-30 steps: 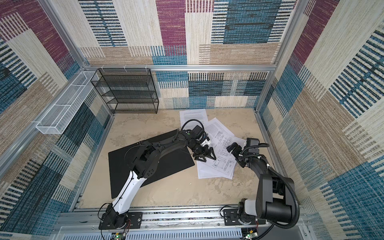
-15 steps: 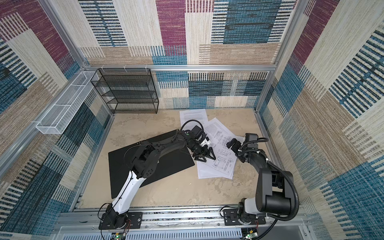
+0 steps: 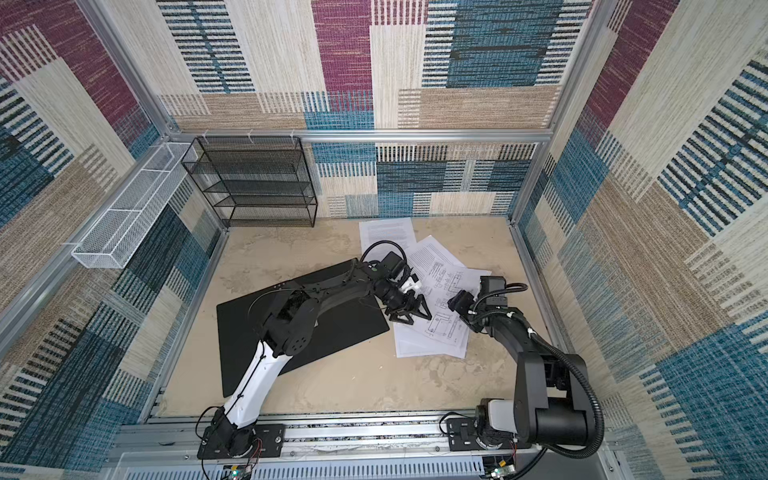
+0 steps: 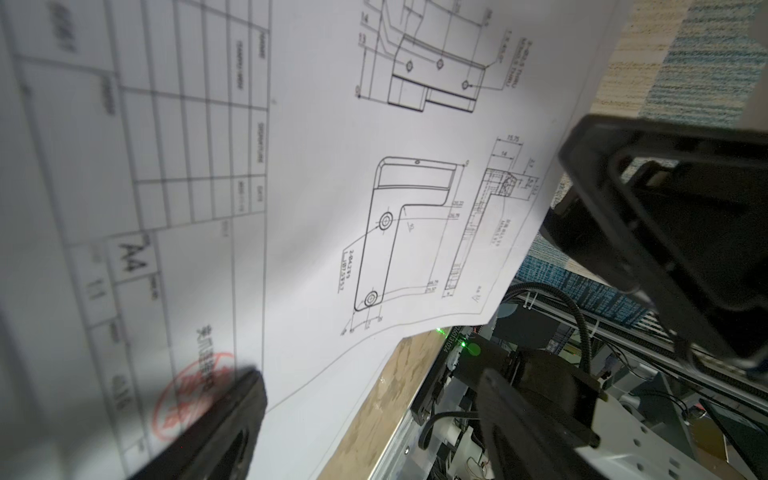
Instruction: Put the files into the folder
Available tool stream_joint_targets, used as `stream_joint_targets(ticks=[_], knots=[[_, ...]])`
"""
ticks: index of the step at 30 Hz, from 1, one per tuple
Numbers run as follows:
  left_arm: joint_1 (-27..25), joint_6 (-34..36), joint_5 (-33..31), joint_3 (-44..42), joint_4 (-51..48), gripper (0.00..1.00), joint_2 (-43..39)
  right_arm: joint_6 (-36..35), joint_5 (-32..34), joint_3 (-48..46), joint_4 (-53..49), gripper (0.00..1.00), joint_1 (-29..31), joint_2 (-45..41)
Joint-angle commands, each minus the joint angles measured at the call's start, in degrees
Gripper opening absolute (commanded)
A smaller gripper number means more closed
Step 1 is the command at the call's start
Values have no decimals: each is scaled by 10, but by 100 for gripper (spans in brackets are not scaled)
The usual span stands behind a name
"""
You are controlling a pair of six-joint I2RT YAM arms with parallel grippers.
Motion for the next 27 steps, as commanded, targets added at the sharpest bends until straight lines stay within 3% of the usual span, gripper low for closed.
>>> stream_joint_targets(ticks=[1, 11, 16, 23, 27], knots=[[-7, -9, -151, -28, -121, 86, 32, 9, 17, -2, 7, 64, 1, -16], [-4, -14, -144, -42, -109, 85, 29, 43, 30, -15, 29, 39, 1, -22], [0, -11, -90, -15, -110, 86, 15, 40, 35, -9, 39, 2, 3, -32], [4, 9, -12, 99, -143, 96, -83, -8, 34, 43, 11, 0, 9, -79], [37, -7, 1, 56, -122, 96, -181, -51, 22, 96, -10, 0, 17, -90]])
